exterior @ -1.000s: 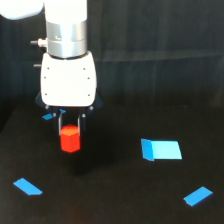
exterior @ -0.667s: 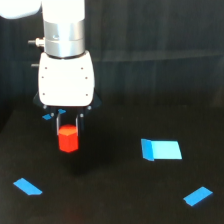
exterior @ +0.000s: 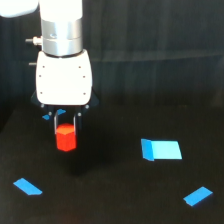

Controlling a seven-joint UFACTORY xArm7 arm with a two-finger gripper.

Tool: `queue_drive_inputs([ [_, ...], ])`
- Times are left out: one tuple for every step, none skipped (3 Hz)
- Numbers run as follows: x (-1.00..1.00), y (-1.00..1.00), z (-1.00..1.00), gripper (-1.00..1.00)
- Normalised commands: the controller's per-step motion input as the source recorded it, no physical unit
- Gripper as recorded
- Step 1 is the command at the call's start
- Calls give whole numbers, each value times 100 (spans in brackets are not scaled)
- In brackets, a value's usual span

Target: Pick up the red object from the table

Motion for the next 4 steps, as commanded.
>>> queue_drive_inputs([
  [-3,7,20,-100],
  [-6,11,21,-100],
  [5,-1,10,-100],
  [-1,1,7,-98],
])
